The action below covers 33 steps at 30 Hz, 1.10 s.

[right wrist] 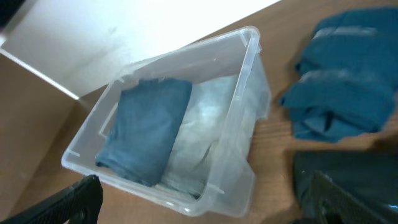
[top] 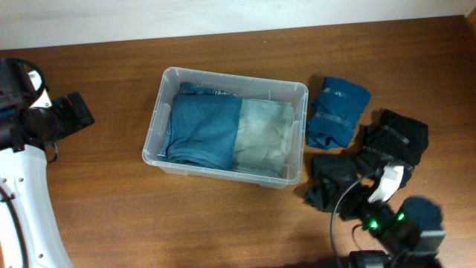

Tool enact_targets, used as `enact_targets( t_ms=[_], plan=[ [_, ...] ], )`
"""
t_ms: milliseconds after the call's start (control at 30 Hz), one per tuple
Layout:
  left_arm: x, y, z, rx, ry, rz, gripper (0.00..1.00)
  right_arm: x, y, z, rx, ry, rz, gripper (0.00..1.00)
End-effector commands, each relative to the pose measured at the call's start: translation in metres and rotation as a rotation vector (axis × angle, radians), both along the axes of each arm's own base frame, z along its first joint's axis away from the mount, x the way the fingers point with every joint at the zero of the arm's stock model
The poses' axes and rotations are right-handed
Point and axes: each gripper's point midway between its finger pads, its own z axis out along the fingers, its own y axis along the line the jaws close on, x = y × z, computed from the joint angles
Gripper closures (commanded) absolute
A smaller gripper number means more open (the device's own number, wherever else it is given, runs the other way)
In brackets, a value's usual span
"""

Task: Pack container
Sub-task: 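Reach the right gripper to the black taped garment and grasp it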

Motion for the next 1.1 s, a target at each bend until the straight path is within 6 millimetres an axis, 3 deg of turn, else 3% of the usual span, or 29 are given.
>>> enact_targets(
  t_ms=[0, 100, 167, 400, 600, 767, 967, 1067],
  plan=[
    [0.000, 0.001, -0.002, -0.004, 0.005, 0.001, 0.00, 0.018, -0.008, 0.027, -0.085, 0.031, 0.000, 0.02],
    [0.000, 0.001, -0.002, -0.005, 0.005, 0.001, 0.00, 0.031, 0.005, 0.056, -0.087, 0.037, 0.100, 0.02],
    [0.000, 0.001, -0.002, -0.004, 0.005, 0.001, 0.00, 0.041, 0.002, 0.069, -0.137, 0.039, 0.114, 0.02],
    [0.000, 0.001, -0.002, -0.004, 0.005, 0.001, 0.00, 0.075, -0.081, 0.059, -0.131, 0.326, -0.236, 0.02],
    [0.000, 0.001, -0.002, -0.004, 0.005, 0.001, 0.00, 0.092, -0.160, 0.010, 0.080, 0.525, -0.392, 0.02],
    [0.000, 0.001, -0.002, -0.004, 0.005, 0.001, 0.00, 0.088, -0.221, -0.050, 0.216, 0.685, -0.485, 0.02],
    [0.000, 0.001, -0.002, -0.004, 0.005, 0.001, 0.00, 0.081, -0.272, -0.111, 0.332, 0.792, -0.572, 0.02],
    [0.000, 0.001, -0.002, -0.004, 0.005, 0.001, 0.00, 0.082, -0.277, -0.137, 0.348, 0.836, -0.548, 0.02]
  ],
)
